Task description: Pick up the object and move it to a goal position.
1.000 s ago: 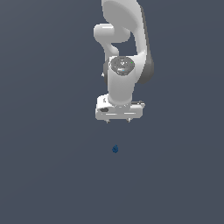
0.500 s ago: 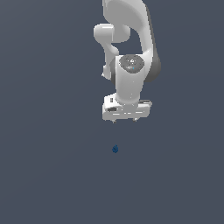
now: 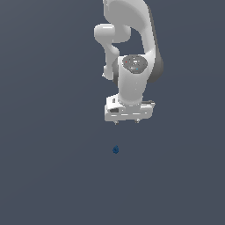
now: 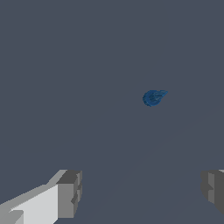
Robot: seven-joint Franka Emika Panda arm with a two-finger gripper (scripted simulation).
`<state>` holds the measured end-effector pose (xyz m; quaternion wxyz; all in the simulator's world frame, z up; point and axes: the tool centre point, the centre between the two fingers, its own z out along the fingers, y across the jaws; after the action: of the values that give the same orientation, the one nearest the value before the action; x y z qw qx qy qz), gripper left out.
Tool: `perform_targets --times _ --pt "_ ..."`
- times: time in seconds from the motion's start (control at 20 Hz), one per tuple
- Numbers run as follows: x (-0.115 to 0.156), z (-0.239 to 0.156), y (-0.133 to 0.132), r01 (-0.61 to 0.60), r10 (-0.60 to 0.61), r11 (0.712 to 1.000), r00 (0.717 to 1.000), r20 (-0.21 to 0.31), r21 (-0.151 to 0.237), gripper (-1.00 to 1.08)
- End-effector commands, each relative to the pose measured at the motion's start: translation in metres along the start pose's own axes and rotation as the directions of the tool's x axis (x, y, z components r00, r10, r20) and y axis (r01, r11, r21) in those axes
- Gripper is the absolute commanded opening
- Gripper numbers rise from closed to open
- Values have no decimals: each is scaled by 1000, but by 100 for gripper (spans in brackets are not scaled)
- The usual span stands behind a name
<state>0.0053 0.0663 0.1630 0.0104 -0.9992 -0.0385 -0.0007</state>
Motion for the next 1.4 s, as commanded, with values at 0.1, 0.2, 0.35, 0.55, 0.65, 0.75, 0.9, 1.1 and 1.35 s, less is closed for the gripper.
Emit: perform_targets --times 0.1,0.2,0.35,0.55,0.65,0.75,0.9,1.1,1.35 --pt "7 5 4 -42 42 999 999 1 0 100" --pt "11 8 7 -72 72 997 997 1 0 100" --pt "20 15 13 -128 128 992 992 1 0 100" --pt "34 27 23 -226 226 974 974 1 -3 100" --pt "43 35 30 -282 282 959 959 0 -5 100" --pt "50 42 36 -334 334 943 943 -1 -8 100" --pt "59 52 43 -397 397 918 918 -3 -11 100" --pt "67 62 51 -457 457 890 890 -6 -16 100" --pt "72 69 56 -496 496 868 868 -8 -19 100"
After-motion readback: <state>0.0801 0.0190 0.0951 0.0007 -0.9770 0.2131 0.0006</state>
